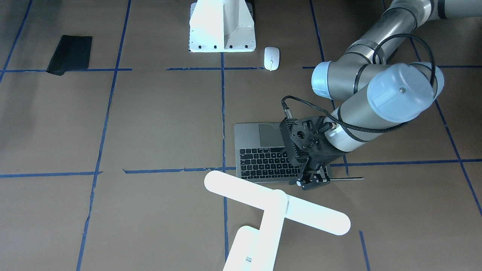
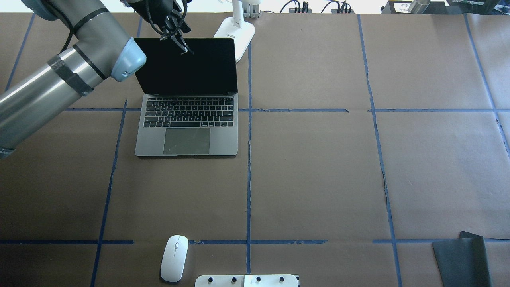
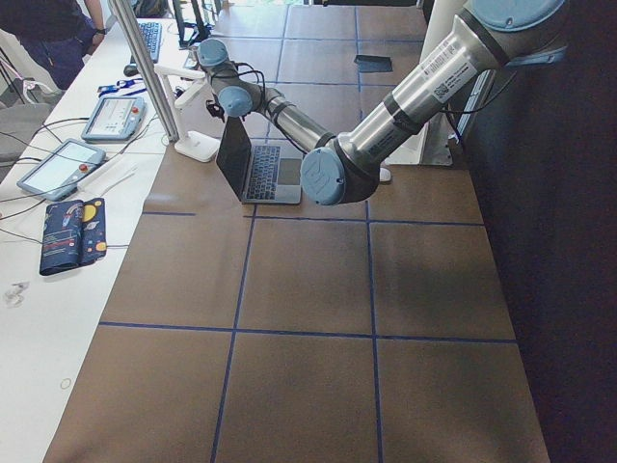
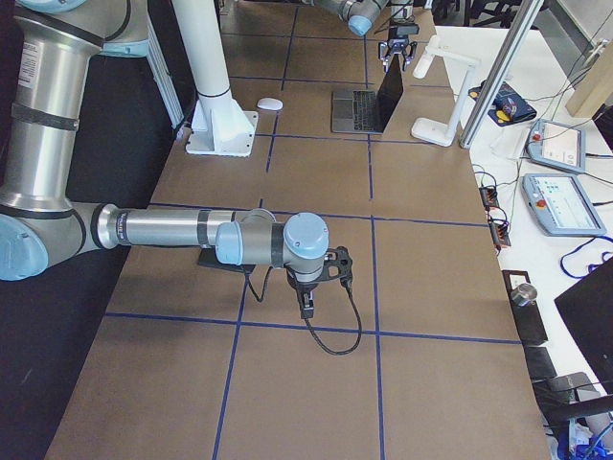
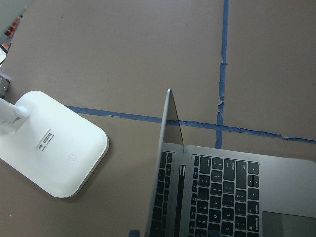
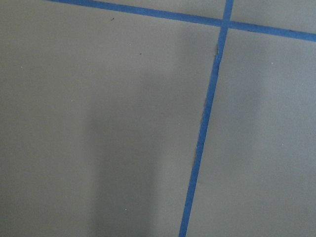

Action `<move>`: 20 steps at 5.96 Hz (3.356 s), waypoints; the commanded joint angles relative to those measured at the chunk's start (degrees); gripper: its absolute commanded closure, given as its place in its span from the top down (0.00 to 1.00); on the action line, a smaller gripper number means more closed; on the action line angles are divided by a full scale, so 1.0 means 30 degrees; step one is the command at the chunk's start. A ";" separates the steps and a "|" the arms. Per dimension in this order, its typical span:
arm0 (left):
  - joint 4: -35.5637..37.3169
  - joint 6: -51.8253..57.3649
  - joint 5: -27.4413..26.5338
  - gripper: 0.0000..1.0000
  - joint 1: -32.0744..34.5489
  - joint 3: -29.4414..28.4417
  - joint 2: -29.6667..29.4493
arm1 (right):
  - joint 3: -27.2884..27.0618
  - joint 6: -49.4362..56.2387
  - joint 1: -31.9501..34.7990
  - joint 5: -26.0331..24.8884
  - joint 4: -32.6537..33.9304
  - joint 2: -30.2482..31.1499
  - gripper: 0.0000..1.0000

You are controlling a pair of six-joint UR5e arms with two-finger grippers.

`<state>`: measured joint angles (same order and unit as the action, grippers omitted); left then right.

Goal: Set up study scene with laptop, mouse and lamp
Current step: 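Open the left gripper and withdraw the left arm from the laptop, then reach the right gripper to the black mouse pad and grasp its edge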

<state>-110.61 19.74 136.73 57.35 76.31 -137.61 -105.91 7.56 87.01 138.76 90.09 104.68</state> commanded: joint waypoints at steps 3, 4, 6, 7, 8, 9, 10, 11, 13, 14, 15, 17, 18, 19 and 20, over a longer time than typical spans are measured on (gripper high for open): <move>0.2428 -0.1336 0.0419 1.00 0.1066 0.6607 0.6368 | -0.0116 -0.0117 -0.0028 0.0037 0.0000 -0.0174 1.00; 0.4476 -0.1336 0.0476 1.00 0.1619 0.6758 0.7452 | -0.0117 -0.0118 -0.0028 0.0008 -0.0029 -0.0495 1.00; 0.7214 -0.2297 0.0332 1.00 0.2872 0.6470 0.9712 | -0.0321 0.0202 -0.0377 -0.0050 -0.0464 -0.0498 1.00; 0.7888 -0.2477 0.0388 1.00 0.4827 0.6670 1.1604 | -0.0351 -0.0840 -0.0467 0.0007 -0.1455 -0.0469 1.00; 0.8185 -0.3668 0.0447 1.00 0.7312 0.6498 1.2261 | -0.0844 -0.2967 -0.1135 0.0066 -0.1639 -0.0469 1.00; 0.9899 -0.4434 0.0476 1.00 0.8497 0.6525 1.2529 | -0.2531 -0.7194 -0.2447 0.0067 -0.1670 -0.0295 1.00; 1.0757 -0.6501 0.0506 1.00 0.8944 0.7454 1.2793 | -0.3244 -1.1065 -0.3997 0.0038 -0.4454 0.0664 1.00; 1.0621 -0.6667 0.0535 1.00 0.8920 0.8565 1.3753 | -0.3164 -1.4439 -0.5724 -0.0427 -0.8630 0.1979 1.00; 1.0503 -0.6610 0.0506 1.00 0.8861 0.9016 1.4141 | -0.3164 -1.9192 -0.8887 -0.2351 -1.4062 0.4557 1.00; 1.0473 -0.6610 0.0506 1.00 0.8832 0.9016 1.4143 | -0.3048 -2.1655 -1.1225 -0.4250 -1.6238 0.5295 1.00; 1.0473 -0.6610 0.0477 1.00 0.8803 0.8987 1.4143 | -0.2814 -2.3188 -1.3163 -0.5951 -1.7536 0.6086 1.00; 1.0473 -0.6609 0.0418 1.00 0.8802 0.9016 1.4201 | -0.1674 -2.6700 -1.7143 -0.9139 -2.0266 0.6882 1.00; 1.0473 -0.6552 0.0418 1.00 0.8802 0.9045 1.4289 | -0.1524 -2.7937 -1.9400 -1.0960 -2.0331 0.7233 1.00; 1.0473 -0.6551 0.0418 1.00 0.8802 0.9045 1.4290 | -0.1059 -2.7950 -2.0409 -1.1123 -2.0535 0.7352 0.99; 1.0473 -0.6609 0.0418 1.00 0.8802 0.9074 1.4290 | -0.0358 -2.7950 -2.0651 -1.1096 -2.1784 0.7527 0.98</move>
<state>-79.19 0.03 137.99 83.76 103.47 -94.78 -108.83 -75.92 26.87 106.01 27.54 126.72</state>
